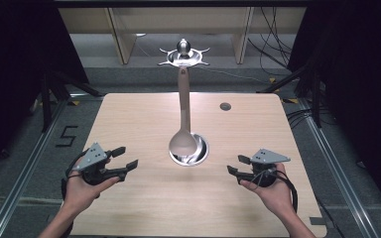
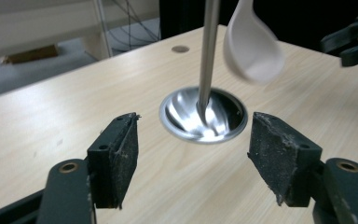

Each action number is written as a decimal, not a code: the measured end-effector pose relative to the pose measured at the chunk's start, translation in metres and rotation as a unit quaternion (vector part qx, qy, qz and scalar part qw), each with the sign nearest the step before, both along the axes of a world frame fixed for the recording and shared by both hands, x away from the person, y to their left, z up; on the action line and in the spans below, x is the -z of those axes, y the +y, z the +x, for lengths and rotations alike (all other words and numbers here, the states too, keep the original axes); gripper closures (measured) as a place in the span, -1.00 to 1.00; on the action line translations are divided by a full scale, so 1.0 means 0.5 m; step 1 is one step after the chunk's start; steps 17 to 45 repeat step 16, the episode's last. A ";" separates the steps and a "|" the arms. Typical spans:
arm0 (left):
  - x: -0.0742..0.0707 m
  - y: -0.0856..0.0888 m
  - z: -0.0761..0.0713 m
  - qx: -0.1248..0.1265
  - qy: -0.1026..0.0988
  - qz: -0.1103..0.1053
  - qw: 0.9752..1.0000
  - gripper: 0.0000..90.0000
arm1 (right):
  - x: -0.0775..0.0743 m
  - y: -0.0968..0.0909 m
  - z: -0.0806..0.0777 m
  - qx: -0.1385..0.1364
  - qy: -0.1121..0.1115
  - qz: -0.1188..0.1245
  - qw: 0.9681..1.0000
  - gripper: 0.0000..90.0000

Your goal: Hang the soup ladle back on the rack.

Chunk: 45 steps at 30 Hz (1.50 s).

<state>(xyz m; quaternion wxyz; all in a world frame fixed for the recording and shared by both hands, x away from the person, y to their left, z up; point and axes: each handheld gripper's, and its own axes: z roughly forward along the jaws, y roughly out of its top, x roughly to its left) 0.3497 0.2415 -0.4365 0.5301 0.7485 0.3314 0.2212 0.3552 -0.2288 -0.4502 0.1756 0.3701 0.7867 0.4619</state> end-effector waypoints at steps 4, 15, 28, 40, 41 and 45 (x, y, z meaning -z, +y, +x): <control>0.040 0.022 0.001 -0.024 -0.001 0.031 0.999 -0.28 | 0.000 -0.001 -0.002 0.002 0.004 0.003 1.000 -0.07; 0.064 0.020 0.009 -0.022 0.027 0.039 0.999 -0.30 | 0.007 -0.007 -0.002 -0.001 0.010 0.004 1.000 -0.08; 0.064 0.020 0.008 -0.021 0.031 0.035 0.999 -0.31 | 0.008 -0.006 -0.002 0.002 0.007 0.006 1.000 -0.08; 0.064 0.020 0.008 -0.021 0.031 0.035 0.999 -0.31 | 0.008 -0.006 -0.002 0.002 0.007 0.006 1.000 -0.08; 0.064 0.020 0.008 -0.021 0.031 0.035 0.999 -0.31 | 0.008 -0.006 -0.002 0.002 0.007 0.006 1.000 -0.08; 0.064 0.020 0.008 -0.021 0.031 0.035 0.999 -0.31 | 0.008 -0.006 -0.002 0.002 0.007 0.006 1.000 -0.08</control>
